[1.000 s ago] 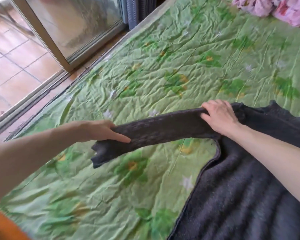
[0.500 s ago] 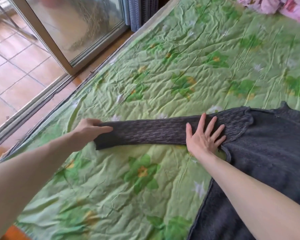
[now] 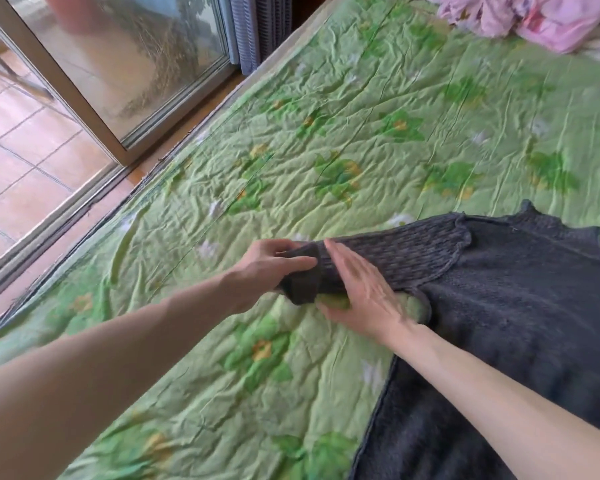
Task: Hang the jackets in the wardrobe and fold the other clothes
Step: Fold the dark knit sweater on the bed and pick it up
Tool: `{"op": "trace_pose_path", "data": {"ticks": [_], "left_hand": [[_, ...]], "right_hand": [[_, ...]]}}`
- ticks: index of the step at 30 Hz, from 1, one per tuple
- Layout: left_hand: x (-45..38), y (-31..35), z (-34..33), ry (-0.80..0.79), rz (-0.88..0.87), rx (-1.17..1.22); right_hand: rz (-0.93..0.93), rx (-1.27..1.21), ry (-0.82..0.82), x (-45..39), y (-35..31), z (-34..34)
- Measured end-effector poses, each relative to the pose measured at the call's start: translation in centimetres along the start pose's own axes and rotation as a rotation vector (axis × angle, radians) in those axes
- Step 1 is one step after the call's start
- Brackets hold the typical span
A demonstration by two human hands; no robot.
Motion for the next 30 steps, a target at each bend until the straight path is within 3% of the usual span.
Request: {"op": "trace_pose_path", "data": {"ticks": [4,6,9,11,14,18,24,30], "left_hand": [[0.7,3.0,-7.4,0.022,-0.076,-0.010],[1.4,4.6,-10.2,0.072,-0.202,-0.086],[2.0,6.7,-13.1,0.351,-0.499,-0.374],[1.6,7.4,-15.0,0.470,-0.615,-0.442],[-1.4,7.7,-18.0,0.452,-0.683,-0.615],[-4.6,8.2,-22.2,0.357,-0.772,-0.910],[-8.9,9.6,-25.8,0.307,-0.684,-1.251],[-10.7,11.6,-27.2,0.327,-0.929,-1.427]], "right_hand": [[-0.400,-0.353,0.276,2.6,-0.4,1.8],[-0.507,-0.514,0.471,4.5,0.9,3.5],[-0.576,-0.573,0.614,7.4,2.9,7.3],[-0.574,-0.629,0.682,9.3,4.4,10.0],[-0.652,-0.761,0.860,12.6,7.8,12.8],[-0.765,-0.843,1.274,20.1,12.1,16.8],[-0.898,-0.631,1.436,32.1,17.0,21.5],[-1.103,-0.709,1.403,40.3,21.4,19.6]]}}
Point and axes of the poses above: each hand's wrist, its own x-axis away from the middle knuckle, its own z-axis out of the back of the hand, y = z × x, the point moved 7 cm from there along -x, towards the middle knuckle, and after that the axes turned 14 degrees about z, right-handed, at the moved point
